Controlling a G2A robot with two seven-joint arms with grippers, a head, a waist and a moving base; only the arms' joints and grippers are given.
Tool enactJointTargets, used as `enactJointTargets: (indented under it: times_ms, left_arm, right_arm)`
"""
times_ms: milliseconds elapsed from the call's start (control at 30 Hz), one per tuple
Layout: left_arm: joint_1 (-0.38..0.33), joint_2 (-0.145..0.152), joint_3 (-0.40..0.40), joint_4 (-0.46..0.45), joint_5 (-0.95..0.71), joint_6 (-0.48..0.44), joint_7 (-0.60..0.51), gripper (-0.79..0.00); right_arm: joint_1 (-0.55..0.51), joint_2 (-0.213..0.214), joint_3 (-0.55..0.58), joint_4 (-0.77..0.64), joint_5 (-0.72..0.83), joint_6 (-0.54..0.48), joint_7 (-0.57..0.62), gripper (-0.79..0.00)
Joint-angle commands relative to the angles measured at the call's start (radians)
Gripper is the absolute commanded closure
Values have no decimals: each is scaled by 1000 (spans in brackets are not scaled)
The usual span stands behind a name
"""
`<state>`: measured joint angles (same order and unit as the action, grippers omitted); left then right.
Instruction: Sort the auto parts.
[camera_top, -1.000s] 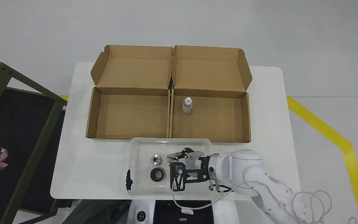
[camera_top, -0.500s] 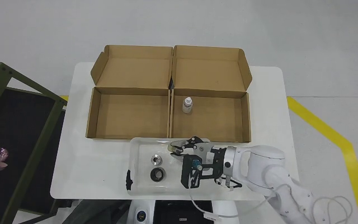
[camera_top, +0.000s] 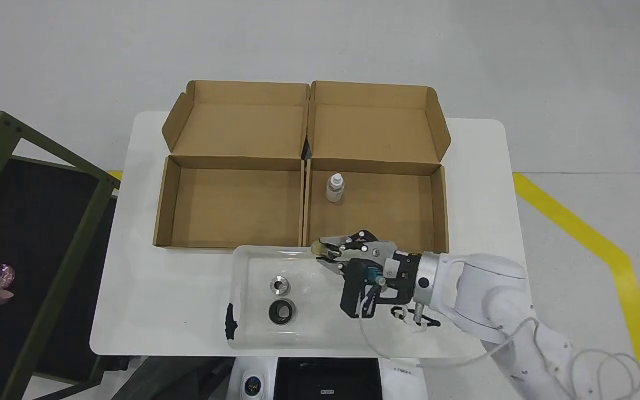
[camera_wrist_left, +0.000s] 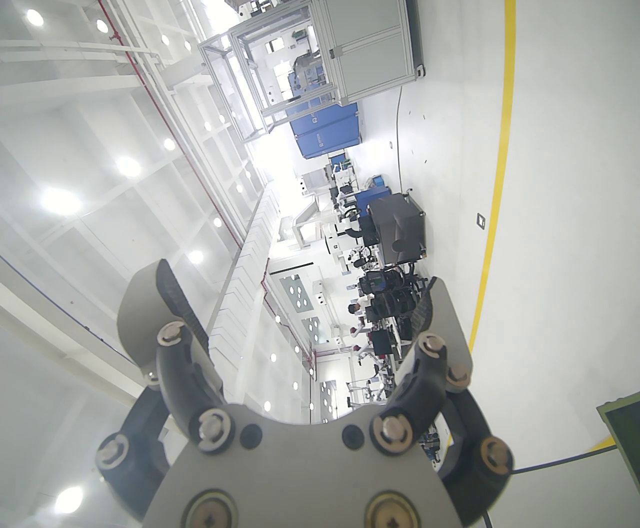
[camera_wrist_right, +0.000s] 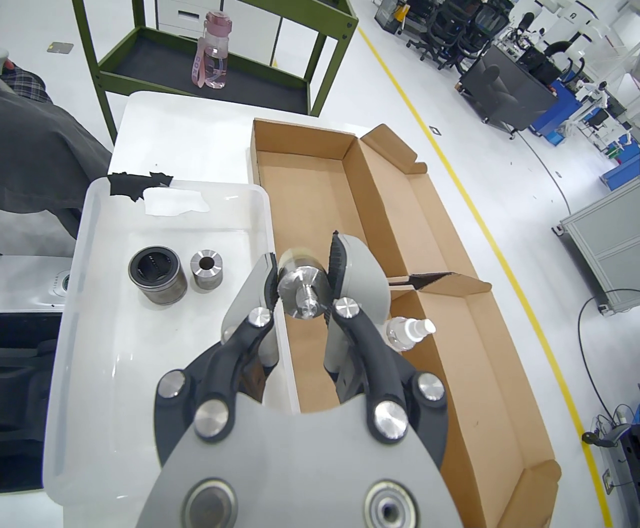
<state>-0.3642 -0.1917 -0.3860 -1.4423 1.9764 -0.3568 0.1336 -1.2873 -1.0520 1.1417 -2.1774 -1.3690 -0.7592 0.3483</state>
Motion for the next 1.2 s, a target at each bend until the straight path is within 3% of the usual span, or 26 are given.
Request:
enactJointTargets:
  times_ms: [0, 500, 1167]
  left_arm:
    - [0, 0, 0, 0, 0, 0, 0, -785]
    - [0, 0, 0, 0, 0, 0, 0, -785]
    - [0, 0, 0, 0, 0, 0, 0, -785]
  right_arm:
    - [0, 2, 11, 13, 11, -4, 11, 0]
    - [130, -3, 11, 199, 82, -16, 114, 0]
    - [423, -46, -144, 574, 159, -11, 274, 0]
